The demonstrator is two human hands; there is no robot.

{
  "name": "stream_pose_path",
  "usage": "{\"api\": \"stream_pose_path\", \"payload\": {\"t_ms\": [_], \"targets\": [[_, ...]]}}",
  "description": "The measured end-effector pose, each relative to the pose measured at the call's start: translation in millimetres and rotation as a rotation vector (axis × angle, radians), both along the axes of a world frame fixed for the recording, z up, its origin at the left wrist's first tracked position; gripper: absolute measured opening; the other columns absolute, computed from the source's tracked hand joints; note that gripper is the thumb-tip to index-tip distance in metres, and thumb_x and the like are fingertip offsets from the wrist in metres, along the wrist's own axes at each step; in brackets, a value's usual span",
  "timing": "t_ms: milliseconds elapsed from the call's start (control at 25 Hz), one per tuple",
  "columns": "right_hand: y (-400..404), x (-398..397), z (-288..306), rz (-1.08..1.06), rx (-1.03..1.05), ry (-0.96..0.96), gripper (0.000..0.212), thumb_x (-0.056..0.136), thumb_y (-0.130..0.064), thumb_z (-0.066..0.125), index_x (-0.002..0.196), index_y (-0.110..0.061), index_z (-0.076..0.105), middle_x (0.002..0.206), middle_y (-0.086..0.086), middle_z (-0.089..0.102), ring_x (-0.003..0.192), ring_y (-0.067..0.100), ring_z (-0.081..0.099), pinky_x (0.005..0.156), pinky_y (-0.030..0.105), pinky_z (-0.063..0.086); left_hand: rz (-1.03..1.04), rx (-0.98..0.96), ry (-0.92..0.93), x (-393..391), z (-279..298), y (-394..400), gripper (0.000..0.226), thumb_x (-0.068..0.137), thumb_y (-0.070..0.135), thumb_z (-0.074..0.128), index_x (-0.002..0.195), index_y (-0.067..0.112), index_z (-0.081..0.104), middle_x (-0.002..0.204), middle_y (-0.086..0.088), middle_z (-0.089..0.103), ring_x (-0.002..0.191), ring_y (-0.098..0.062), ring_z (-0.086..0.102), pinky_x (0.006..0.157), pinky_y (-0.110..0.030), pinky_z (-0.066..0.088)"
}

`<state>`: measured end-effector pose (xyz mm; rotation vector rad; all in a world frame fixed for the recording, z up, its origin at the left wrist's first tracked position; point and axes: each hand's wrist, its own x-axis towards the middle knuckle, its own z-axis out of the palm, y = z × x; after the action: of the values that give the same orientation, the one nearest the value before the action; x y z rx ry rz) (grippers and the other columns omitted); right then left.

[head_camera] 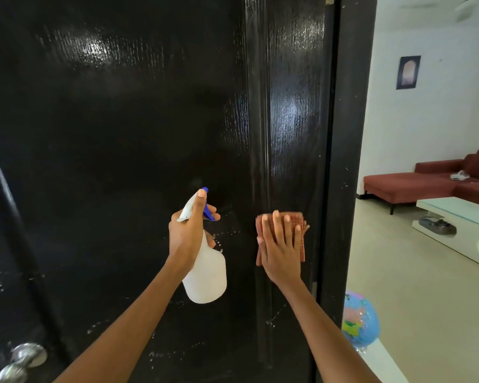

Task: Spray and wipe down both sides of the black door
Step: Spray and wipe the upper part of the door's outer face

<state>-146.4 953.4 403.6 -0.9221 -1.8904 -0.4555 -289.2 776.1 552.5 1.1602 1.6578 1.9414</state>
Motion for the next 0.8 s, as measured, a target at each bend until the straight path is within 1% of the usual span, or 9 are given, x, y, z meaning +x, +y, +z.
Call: {"api": "stream_pose_path", "payload": {"t_ms": [120, 200, 280, 400, 480, 520, 640, 720, 800], "targets": [[3, -16, 100, -0.025, 0.068, 0.135, 0.060, 0.112, -0.039, 0.031, 0.166, -0.020, 0.013, 0.173, 0.009, 0.005, 0.159, 0.033, 0.003, 0.127, 0.058, 0.006, 0.018, 0.008, 0.002, 2, 8, -3, 0.061, 0.090, 0.069, 0.047, 0.095, 0.013, 0.071, 0.091, -0.003, 0.076, 0.045, -0.022, 0.058, 0.050, -0.029, 0.053], [10, -22, 167, -0.044, 0.120, 0.172, 0.057, 0.113, -0.040, 0.030, 0.165, -0.019, 0.019, 0.172, 0.010, 0.011, 0.159, 0.033, 0.008, 0.127, 0.058, 0.009, 0.015, 0.029, 0.011, 4, 15, -3, 0.059, 0.092, 0.067, 0.047, 0.093, 0.013, 0.071, 0.090, -0.003, 0.076, 0.045, -0.022, 0.058, 0.049, -0.029, 0.052], [16, -23, 228, -0.045, 0.165, 0.178, 0.057, 0.113, -0.041, 0.027, 0.165, -0.021, 0.019, 0.172, 0.010, 0.014, 0.159, 0.032, 0.010, 0.127, 0.057, 0.009, 0.005, 0.057, 0.027, 6, 26, -4, 0.058, 0.093, 0.066, 0.048, 0.091, 0.013, 0.071, 0.088, -0.002, 0.076, 0.044, -0.023, 0.058, 0.050, -0.030, 0.053], [14, -25, 282, -0.036, 0.156, 0.246, 0.057, 0.112, -0.043, 0.024, 0.165, -0.023, 0.017, 0.172, 0.008, 0.013, 0.159, 0.031, 0.010, 0.128, 0.055, 0.006, 0.014, 0.092, 0.054, 6, 39, -4, 0.057, 0.094, 0.065, 0.048, 0.091, 0.012, 0.071, 0.089, -0.002, 0.076, 0.044, -0.023, 0.058, 0.053, -0.032, 0.054], [7, -34, 275, -0.038, 0.173, 0.252, 0.057, 0.113, -0.043, 0.024, 0.165, -0.021, 0.017, 0.172, 0.009, 0.012, 0.159, 0.032, 0.009, 0.128, 0.056, 0.007, 0.025, 0.099, 0.064, 2, 40, -7, 0.057, 0.095, 0.064, 0.046, 0.092, 0.013, 0.071, 0.089, -0.002, 0.076, 0.044, -0.024, 0.058, 0.055, -0.033, 0.054], [3, -40, 258, -0.022, 0.205, 0.208, 0.058, 0.113, -0.042, 0.026, 0.165, -0.019, 0.018, 0.172, 0.009, 0.012, 0.159, 0.032, 0.009, 0.128, 0.056, 0.008, 0.033, 0.099, 0.062, -2, 38, -10, 0.056, 0.096, 0.063, 0.046, 0.092, 0.013, 0.071, 0.089, -0.001, 0.076, 0.043, -0.024, 0.058, 0.056, -0.033, 0.055], [-10, -59, 182, 0.093, 0.272, 0.029, 0.060, 0.112, -0.043, 0.034, 0.165, -0.018, 0.019, 0.172, 0.009, 0.012, 0.159, 0.032, 0.008, 0.128, 0.054, 0.010, 0.073, 0.085, 0.033, -17, 27, -22, 0.055, 0.096, 0.063, 0.046, 0.092, 0.014, 0.071, 0.090, -0.002, 0.076, 0.042, -0.022, 0.057, 0.057, -0.033, 0.055], [-17, -67, 131, 0.152, 0.219, -0.024, 0.065, 0.111, -0.044, 0.037, 0.165, -0.019, 0.014, 0.173, 0.008, 0.008, 0.160, 0.032, 0.004, 0.128, 0.054, 0.006, 0.105, 0.063, 0.007, -28, 17, -29, 0.054, 0.096, 0.062, 0.046, 0.093, 0.014, 0.071, 0.091, -0.002, 0.076, 0.043, -0.022, 0.058, 0.055, -0.032, 0.054], [-23, -69, 76, 0.146, 0.179, -0.094, 0.070, 0.109, -0.045, 0.041, 0.166, -0.021, 0.009, 0.174, 0.007, 0.003, 0.160, 0.031, 0.002, 0.128, 0.053, 0.002, 0.130, 0.034, -0.007, -38, 4, -38, 0.054, 0.095, 0.063, 0.047, 0.092, 0.015, 0.071, 0.091, -0.001, 0.076, 0.044, -0.022, 0.058, 0.054, -0.031, 0.053]]}}
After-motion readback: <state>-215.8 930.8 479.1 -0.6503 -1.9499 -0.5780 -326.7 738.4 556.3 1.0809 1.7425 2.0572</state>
